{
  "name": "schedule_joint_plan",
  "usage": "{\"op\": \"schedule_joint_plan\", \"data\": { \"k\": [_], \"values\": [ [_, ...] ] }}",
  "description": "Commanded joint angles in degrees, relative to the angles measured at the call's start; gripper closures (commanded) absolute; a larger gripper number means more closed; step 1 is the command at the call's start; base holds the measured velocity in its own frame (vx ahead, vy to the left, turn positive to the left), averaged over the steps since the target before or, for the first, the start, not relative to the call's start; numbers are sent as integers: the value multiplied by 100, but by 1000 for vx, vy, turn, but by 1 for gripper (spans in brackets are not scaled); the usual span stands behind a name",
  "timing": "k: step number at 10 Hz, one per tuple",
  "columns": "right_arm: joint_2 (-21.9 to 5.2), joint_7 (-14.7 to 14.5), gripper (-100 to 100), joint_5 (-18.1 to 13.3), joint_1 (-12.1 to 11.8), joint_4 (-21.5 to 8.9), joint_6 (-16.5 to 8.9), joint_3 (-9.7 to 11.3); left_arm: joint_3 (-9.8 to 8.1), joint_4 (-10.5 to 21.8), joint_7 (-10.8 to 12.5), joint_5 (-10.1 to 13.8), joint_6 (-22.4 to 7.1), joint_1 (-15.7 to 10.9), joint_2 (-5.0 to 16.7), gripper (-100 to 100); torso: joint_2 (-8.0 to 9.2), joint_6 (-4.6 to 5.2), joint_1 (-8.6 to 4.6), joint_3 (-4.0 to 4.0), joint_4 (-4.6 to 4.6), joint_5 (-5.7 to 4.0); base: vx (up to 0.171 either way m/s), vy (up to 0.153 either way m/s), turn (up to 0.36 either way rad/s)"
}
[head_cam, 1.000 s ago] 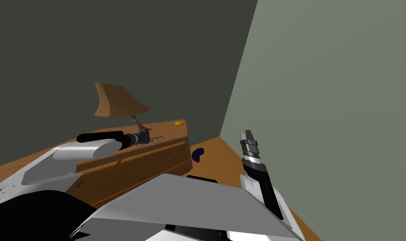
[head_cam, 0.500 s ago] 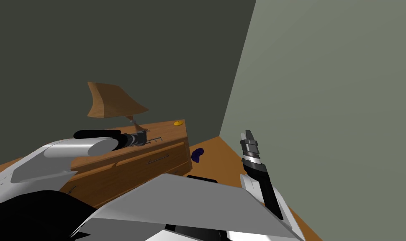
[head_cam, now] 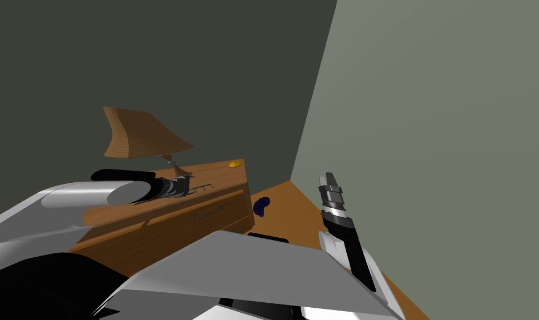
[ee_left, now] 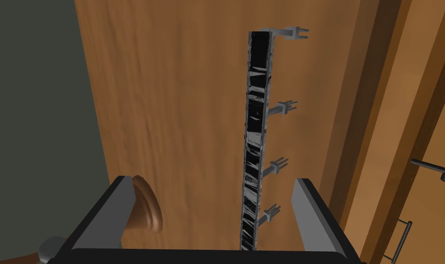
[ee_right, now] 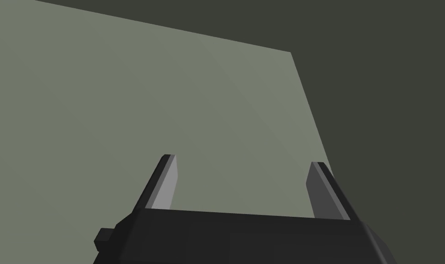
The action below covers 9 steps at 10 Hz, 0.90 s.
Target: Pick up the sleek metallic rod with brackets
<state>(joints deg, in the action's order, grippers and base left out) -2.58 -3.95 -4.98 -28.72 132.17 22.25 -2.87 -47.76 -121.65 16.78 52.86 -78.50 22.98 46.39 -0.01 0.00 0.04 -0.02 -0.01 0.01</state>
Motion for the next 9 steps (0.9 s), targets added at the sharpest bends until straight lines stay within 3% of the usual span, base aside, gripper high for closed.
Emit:
{"op": "schedule_joint_plan", "data": {
  "k": [1, 4, 9],
  "values": [
    [0, 0, 0, 0, 0, 0, 0, 0, -45, 16, 31, 16, -286, -9, 41, -100, 0, 0, 0, 0, 0, 0, 11, 7, -46],
    [0, 0, 0, 0, 0, 0, 0, 0, -237, 210, 49, 114, -788, -40, 224, -100, -1, -2, 4, 0, 0, 1, 13, 15, -59],
    [0, 0, 0, 0, 0, 0, 0, 0, -394, 384, 60, 183, -1521, -66, 386, -100, 1, -1, 4, 0, 0, 1, 9, 15, -41]
  ]
}}
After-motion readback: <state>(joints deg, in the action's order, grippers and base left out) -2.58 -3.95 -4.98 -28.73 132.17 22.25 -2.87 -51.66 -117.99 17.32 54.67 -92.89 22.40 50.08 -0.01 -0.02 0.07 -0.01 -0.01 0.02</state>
